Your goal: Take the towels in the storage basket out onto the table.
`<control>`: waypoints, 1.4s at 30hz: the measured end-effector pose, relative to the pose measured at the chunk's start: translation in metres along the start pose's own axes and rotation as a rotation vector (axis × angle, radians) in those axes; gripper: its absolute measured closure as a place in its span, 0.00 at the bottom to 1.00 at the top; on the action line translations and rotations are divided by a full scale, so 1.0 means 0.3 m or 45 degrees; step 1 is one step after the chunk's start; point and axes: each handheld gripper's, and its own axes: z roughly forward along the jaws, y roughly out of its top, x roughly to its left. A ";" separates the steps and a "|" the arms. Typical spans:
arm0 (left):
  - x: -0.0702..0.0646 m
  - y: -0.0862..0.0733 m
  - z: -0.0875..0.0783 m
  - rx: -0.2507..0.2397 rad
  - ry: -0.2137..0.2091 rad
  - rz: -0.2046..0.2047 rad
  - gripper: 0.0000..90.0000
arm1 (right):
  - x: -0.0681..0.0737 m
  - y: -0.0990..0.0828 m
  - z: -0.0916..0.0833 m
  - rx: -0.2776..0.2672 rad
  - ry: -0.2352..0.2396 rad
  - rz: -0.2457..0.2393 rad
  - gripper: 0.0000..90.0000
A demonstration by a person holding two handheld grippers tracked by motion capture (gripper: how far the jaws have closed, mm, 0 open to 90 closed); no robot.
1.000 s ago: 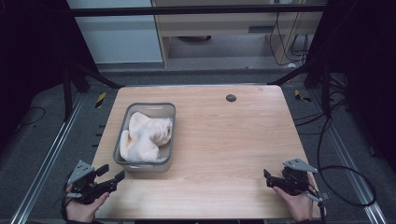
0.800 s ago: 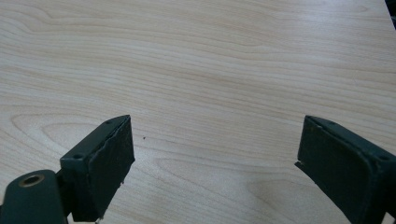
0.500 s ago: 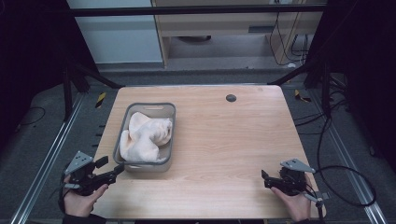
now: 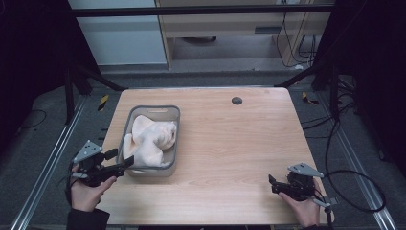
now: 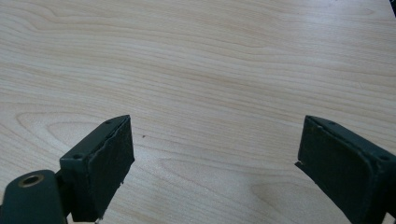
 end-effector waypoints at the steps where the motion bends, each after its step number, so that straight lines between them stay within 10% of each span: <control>1: -0.002 0.007 0.004 0.004 -0.001 0.004 0.30 | 0.000 0.000 0.000 0.002 0.002 -0.002 0.12; 42: -0.055 0.214 0.185 0.368 0.015 0.182 0.27 | -0.009 -0.005 0.017 0.050 0.016 -0.034 0.10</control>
